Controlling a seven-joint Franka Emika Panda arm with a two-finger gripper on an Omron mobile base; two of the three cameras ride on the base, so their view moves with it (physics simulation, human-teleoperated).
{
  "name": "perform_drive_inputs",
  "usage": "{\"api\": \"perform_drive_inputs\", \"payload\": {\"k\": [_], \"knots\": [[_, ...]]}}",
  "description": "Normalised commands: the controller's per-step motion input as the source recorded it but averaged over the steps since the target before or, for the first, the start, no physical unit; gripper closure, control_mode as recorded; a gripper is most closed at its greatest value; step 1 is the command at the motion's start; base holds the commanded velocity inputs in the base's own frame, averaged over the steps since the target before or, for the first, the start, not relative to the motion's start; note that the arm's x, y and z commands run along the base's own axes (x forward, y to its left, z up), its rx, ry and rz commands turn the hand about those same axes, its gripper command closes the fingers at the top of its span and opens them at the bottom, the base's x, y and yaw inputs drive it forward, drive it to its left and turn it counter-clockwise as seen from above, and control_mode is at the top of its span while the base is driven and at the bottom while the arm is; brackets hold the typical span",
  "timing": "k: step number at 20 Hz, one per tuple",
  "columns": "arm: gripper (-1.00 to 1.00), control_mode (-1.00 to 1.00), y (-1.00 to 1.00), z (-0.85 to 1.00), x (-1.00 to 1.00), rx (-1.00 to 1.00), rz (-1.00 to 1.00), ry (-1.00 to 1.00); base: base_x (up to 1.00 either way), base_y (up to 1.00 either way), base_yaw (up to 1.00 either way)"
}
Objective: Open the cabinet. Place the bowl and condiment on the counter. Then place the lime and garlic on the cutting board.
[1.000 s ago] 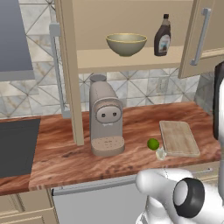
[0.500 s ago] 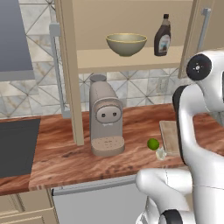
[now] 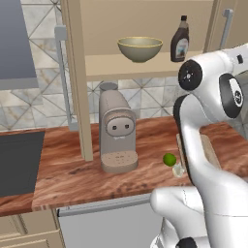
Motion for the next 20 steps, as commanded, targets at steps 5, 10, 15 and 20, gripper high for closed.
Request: {"api": "perform_drive_inputs", "payload": {"k": [5,10,15,20], "knots": [[-1.00,-1.00,0.51,0.15,0.00,-0.13,0.00,0.32,0.00,0.00,0.00],[-1.00,-1.00,0.30,-0.23,0.00,-0.04,0.00,0.05,0.00,0.00,0.00],[-1.00,-1.00,0.29,-0.08,0.01,-0.04,0.00,0.00,0.00,0.00,0.00],[-1.00,-1.00,0.35,0.00,0.10,-0.13,-0.07,0.05,0.00,0.00,0.00]]}}
